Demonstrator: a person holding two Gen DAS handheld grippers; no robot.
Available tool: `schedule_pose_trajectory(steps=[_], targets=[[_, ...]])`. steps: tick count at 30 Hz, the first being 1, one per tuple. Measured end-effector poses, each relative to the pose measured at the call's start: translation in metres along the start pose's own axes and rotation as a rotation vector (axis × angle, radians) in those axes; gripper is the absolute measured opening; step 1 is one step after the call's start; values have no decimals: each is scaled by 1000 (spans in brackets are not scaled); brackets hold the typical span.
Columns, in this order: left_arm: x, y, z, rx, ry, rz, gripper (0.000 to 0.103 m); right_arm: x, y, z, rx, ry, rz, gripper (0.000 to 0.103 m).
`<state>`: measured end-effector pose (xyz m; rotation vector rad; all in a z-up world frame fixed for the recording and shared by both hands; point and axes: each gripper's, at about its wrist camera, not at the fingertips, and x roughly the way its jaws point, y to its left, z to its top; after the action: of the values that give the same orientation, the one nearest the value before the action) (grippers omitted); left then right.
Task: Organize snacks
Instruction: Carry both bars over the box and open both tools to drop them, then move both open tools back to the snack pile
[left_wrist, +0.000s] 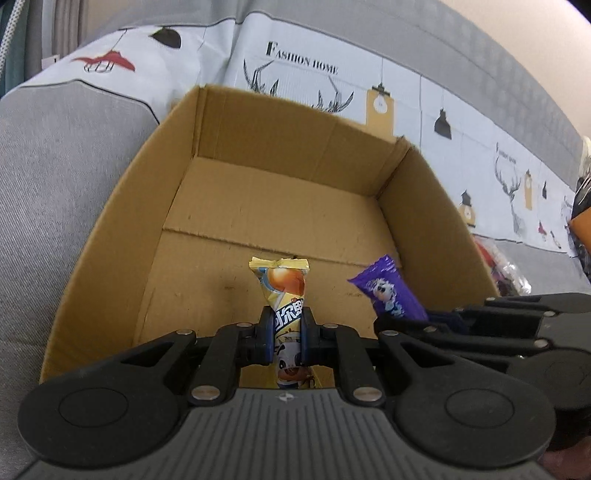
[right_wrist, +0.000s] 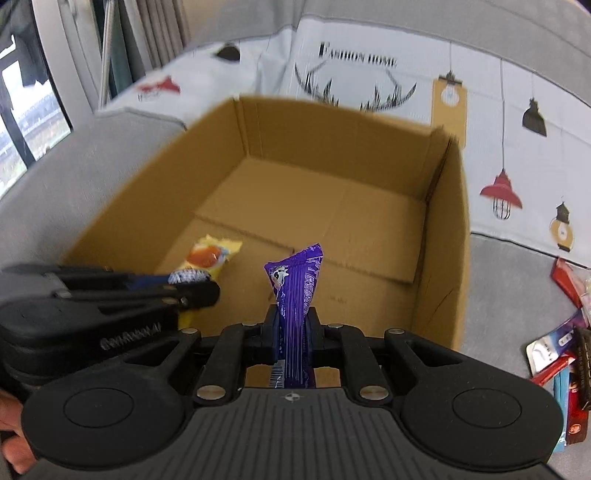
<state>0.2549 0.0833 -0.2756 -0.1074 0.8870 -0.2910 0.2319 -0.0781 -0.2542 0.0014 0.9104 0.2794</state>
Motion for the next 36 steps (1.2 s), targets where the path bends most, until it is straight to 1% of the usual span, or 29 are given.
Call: schedule_pose_trajectory(steps=[3, 6, 7, 8, 9, 10, 11, 12, 13, 15, 17, 19, 21, 23, 27, 30, 33, 35, 36], targets=[[9, 2, -3, 4, 23, 16, 14, 9, 1, -4, 7, 28, 7, 14], [9, 4, -4, -1, 29, 12, 15, 14, 4, -6, 3, 39, 17, 14], [5, 2, -4, 7, 23, 18, 15, 13, 5, -7, 4, 36, 41, 17], [0, 1, -4, 13, 11, 41, 18, 10, 4, -6, 16, 33, 71, 18], [-6, -1, -3, 11, 3, 67, 33, 8, 3, -5, 29, 34, 74, 24], [-11, -1, -3, 5, -2, 100, 61, 3, 1, -3, 41, 29, 59, 36], [-16, -2, -2, -3, -12, 133, 76, -4, -3, -3, 53, 10, 46, 40], [-23, -3, -1, -9, -34, 144, 87, -14, -10, -2, 69, -21, 40, 49], [-29, -4, -1, -16, -47, 125, 93, -25, -16, -3, 84, -50, 41, 69], [-41, -12, 0, -35, -66, 83, 98, -52, -29, -8, 100, -119, 34, 97], [-54, -25, -1, -36, -98, 47, 99, -78, -39, -19, 83, -189, 10, 98], [-65, -49, -5, -10, -129, 23, 103, -95, -53, -31, 87, -217, 3, 98], [-70, -77, -9, 30, -151, -5, 103, -109, -70, -47, 103, -239, -28, 98], [-70, -105, -15, 76, -157, -46, 103, -119, -89, -65, 116, -251, -60, 97], [-58, -164, -27, 178, -142, -123, 103, -137, -138, -105, 199, -270, -112, 93], [-43, -198, -37, 247, -124, -156, 102, -141, -175, -128, 223, -278, -140, 91], [-17, -227, -42, 299, -89, -163, 97, -140, -217, -145, 229, -277, -183, 87], [6, -242, -42, 322, -47, -150, 89, -134, -243, -152, 247, -271, -194, 84], [22, -252, -41, 345, -14, -129, 81, -129, -257, -157, 263, -267, -197, 82]])
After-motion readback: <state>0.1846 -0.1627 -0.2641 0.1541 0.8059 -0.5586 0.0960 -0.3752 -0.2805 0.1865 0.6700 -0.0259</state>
